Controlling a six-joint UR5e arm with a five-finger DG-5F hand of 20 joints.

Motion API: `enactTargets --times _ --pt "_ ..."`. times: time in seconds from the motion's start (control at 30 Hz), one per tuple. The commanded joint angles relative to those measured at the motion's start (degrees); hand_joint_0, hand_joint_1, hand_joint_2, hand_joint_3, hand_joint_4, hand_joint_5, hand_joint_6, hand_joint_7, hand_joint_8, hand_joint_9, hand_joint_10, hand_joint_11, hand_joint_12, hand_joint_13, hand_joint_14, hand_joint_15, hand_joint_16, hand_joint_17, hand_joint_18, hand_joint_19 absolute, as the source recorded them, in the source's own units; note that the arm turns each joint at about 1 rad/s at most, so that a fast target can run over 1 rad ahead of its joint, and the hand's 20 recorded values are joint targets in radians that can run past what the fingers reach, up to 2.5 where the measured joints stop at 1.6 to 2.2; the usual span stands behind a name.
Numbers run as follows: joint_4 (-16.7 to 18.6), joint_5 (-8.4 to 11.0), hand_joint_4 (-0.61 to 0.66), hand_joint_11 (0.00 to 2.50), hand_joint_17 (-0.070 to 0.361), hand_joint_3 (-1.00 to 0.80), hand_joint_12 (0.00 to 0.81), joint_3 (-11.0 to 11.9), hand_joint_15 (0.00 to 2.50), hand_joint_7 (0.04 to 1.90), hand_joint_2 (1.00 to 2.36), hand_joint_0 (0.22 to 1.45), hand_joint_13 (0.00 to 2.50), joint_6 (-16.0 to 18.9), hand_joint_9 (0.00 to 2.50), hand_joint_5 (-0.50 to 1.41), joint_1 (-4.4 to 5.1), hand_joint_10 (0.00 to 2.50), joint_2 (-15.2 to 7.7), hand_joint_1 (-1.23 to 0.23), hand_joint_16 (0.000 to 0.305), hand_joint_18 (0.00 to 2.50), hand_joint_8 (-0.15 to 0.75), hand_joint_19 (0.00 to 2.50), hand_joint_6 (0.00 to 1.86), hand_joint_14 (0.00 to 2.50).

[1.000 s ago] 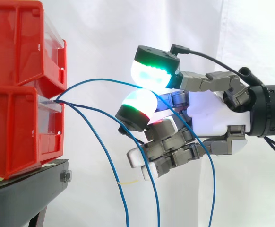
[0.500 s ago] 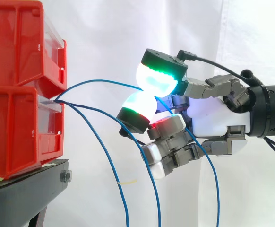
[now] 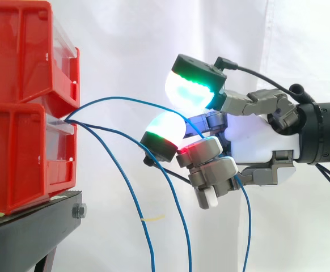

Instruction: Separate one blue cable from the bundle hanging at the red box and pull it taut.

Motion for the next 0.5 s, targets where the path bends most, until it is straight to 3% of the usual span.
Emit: enactTargets --times 0.0,0.13,0.17,0.23,0.3,0.47 --pt "-0.03 -0.01 0.21 1.43 0.114 -0.5 0.354 -0.01 1.66 0.98 1.0 0.52 1.29 -0.01 1.02 -0.2 0.0 0.61 -0.07 -0.61 0.051 0.97 0.335 0.88 0.88 0.04" --pt "-0.11 -0.01 0.21 1.33 0.109 -0.5 0.346 0.17 1.61 0.98 1.0 0.53 1.22 -0.01 0.94 -0.2 0.0 1.3 0.02 -0.61 0.049 1.02 0.32 0.98 0.88 0.47" --pt "-0.2 0.08 0.21 1.31 0.108 -0.5 0.345 0.43 1.5 0.98 1.0 0.53 1.15 -0.01 0.92 -0.2 0.0 1.49 0.02 -0.61 0.048 1.04 0.323 1.03 0.88 0.88" --pt "-0.2 0.08 0.21 1.3 0.101 -0.5 0.344 0.43 1.47 0.98 1.0 0.55 1.11 -0.01 0.89 -0.2 0.0 1.75 -0.07 -0.62 0.045 1.1 0.318 1.16 0.88 1.22" --pt "-0.2 0.17 0.2 1.29 0.097 -0.5 0.341 0.43 1.43 0.99 1.0 0.56 1.07 -0.09 0.87 -0.2 0.0 1.85 0.02 -0.62 0.043 1.13 0.32 1.25 0.88 1.44" --pt "-0.2 0.17 0.2 1.31 0.095 -0.5 0.337 0.43 1.41 0.99 1.0 0.57 1.05 -0.01 0.86 -0.19 0.09 1.94 0.02 -0.6 0.042 1.14 0.319 1.28 0.88 1.56"
